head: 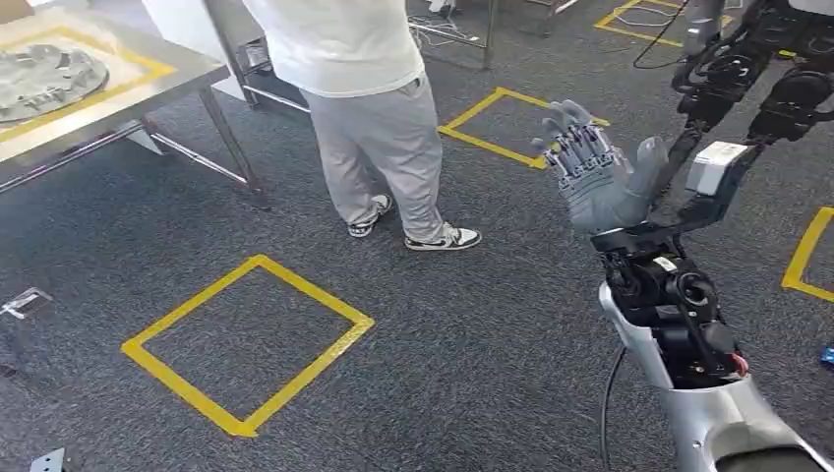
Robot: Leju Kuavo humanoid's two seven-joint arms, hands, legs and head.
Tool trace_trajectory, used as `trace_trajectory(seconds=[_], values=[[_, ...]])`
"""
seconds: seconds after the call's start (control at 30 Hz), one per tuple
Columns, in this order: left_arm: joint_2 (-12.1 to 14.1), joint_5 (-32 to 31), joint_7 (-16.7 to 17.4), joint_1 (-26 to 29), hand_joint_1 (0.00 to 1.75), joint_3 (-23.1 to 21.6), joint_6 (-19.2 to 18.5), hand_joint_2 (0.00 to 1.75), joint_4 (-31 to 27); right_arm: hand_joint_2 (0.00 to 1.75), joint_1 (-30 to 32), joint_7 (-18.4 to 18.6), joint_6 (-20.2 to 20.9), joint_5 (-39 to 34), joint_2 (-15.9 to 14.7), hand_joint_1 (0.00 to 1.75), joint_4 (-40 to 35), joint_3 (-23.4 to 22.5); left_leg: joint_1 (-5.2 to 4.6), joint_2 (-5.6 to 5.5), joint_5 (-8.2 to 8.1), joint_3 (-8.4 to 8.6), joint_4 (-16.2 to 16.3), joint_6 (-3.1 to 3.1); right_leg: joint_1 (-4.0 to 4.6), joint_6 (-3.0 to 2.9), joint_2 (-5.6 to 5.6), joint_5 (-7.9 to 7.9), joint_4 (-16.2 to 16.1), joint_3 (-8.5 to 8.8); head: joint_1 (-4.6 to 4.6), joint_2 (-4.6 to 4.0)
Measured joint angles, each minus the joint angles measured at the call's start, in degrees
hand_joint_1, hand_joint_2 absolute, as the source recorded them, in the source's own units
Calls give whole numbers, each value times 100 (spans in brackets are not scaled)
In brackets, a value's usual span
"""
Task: Take the parts from the cabinet and place them on the table.
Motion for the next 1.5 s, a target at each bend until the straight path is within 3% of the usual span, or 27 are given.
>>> trace_trajectory(seconds=[0.1,0.13,0.17,0.2,0.3,0.33,0.47,0.5,0.57,0.63,0.67,0.73,0.8,0.83,0.87,0.93,1.0,1.03,1.13,1.17,1.2,1.23,1.3,1.33,1.37,1.43,1.5], values=[[0,0,9,-7,0,2,15,0,0,0,37,6,0,0,0,0,-26,2,10,-118,-681,-646,1407,-48,7,-46,57,20,1,-34,-42,0],[-7,0,26,3,0,2,15,0,0,0,52,7,-2,0,0,0,-29,2,11,-121,-781,-850,1800,-51,10,-52,85,24,2,-44,-42,0],[-13,2,44,12,0,2,17,0,0,0,52,7,-9,0,0,0,-29,2,11,-121,-729,-892,1853,-46,11,-55,109,26,3,-48,-42,0],[-15,13,59,12,0,9,17,0,0,0,41,2,-9,0,0,0,-29,9,12,-123,-545,-791,1613,-31,12,-56,137,28,4,-47,-50,0],[42,57,61,-31,0,28,-11,0,0,0,-141,-24,-9,31,2,0,-11,46,10,-212,194,-6,24,61,12,-40,212,37,9,-42,-61,0],[74,66,61,-63,0,39,-39,0,0,0,-212,-37,-9,48,2,0,4,50,-9,-259,146,87,-204,81,58,-9,236,29,34,-72,-72,0],[87,70,61,-83,0,66,-52,0,0,0,-286,-44,-9,63,2,0,22,79,-1,-208,197,80,-232,175,44,127,276,44,7,-79,-57,0],[83,70,61,-91,0,66,-52,0,0,0,-298,-48,-18,66,2,0,26,87,26,-174,217,95,-258,195,19,147,198,-43,118,-158,-63,0],[83,68,63,-97,0,68,-52,0,0,0,-365,-79,-22,77,2,0,46,98,28,-157,212,95,-257,236,14,185,97,-433,752,-426,0,0],[79,70,74,-84,0,70,-44,0,0,0,-370,-157,-28,105,4,0,103,125,25,-122,209,88,-253,240,-14,234,80,-851,1843,-913,24,0],[79,72,83,-80,0,74,-37,0,0,0,-393,-218,-24,124,7,0,172,133,25,-109,208,89,-250,239,-25,247,71,-839,2000,-993,28,0],[70,87,83,-83,0,79,-37,0,0,0,-529,-304,-15,168,15,0,321,153,27,-77,194,94,-236,224,-55,256,42,-434,1425,-724,46,0],[66,112,81,-86,0,81,-37,0,0,0,-690,-334,0,192,37,0,407,184,25,-45,158,105,-200,174,-68,240,-75,52,330,-190,59,0],[77,118,79,-86,0,85,-37,0,0,0,-767,-341,0,203,57,0,467,195,-15,-33,145,88,-181,147,-22,236,-129,-59,172,-103,57,0],[81,125,79,-85,0,92,-39,0,0,0,-829,-341,4,221,81,0,516,206,-23,-19,148,49,-148,126,-29,173,-99,-70,97,-43,48,0],[85,136,72,-82,0,111,-53,0,0,0,-838,-343,2,227,112,0,594,225,-17,9,182,41,-171,66,0,123,-68,-54,127,-87,17,0],[90,149,72,-86,0,114,-85,0,0,0,-893,-341,0,247,147,0,636,240,7,-7,91,23,-97,0,-38,41,-42,-10,66,-60,15,0],[90,149,72,-89,0,116,-92,0,0,0,-948,-343,-2,260,184,0,656,249,14,-69,-68,-85,130,-25,-36,10,-23,3,56,-66,-22,0],[116,155,72,-55,0,118,-92,0,0,0,-971,-341,-9,278,240,0,725,269,16,-122,-667,-788,1548,-68,-13,-40,29,12,55,-91,-53,0],[116,155,74,-39,0,118,-94,0,0,0,-964,-339,-9,278,251,0,749,275,16,-123,-691,-927,1780,-69,-8,-44,55,13,56,-94,-55,0],[116,155,74,-23,0,118,-98,0,0,0,-966,-339,-11,278,256,0,767,278,16,-124,-573,-911,1712,-58,-5,-45,84,13,56,-92,-52,0],[118,155,77,-21,0,118,-98,0,0,0,-970,-341,-11,278,269,0,787,280,16,-127,-330,-745,1340,-39,-1,-45,113,13,57,-88,-57,0],[138,155,77,-32,0,118,-98,0,0,0,-988,-341,-11,278,299,0,815,282,15,-180,172,-218,267,26,2,-41,172,14,58,-72,-59,0],[153,155,75,-41,0,120,-99,0,0,0,-1003,-341,-11,278,313,0,826,282,15,-286,217,-55,-71,68,4,-32,187,14,59,-85,-66,0],[166,157,77,-51,0,129,-99,0,0,0,-1024,-341,-11,280,319,0,841,284,2,-273,206,-27,-165,73,43,6,224,10,86,-114,-68,0],[173,171,76,-48,0,136,-98,0,0,0,-1025,-341,-9,297,326,0,870,284,-26,-233,196,-32,-142,101,17,66,250,20,61,-112,-70,0],[164,175,74,-48,0,136,-107,0,0,0,-1030,-341,-4,310,328,0,874,282,50,-177,248,11,-228,172,26,128,257,-14,80,-131,-66,0]])
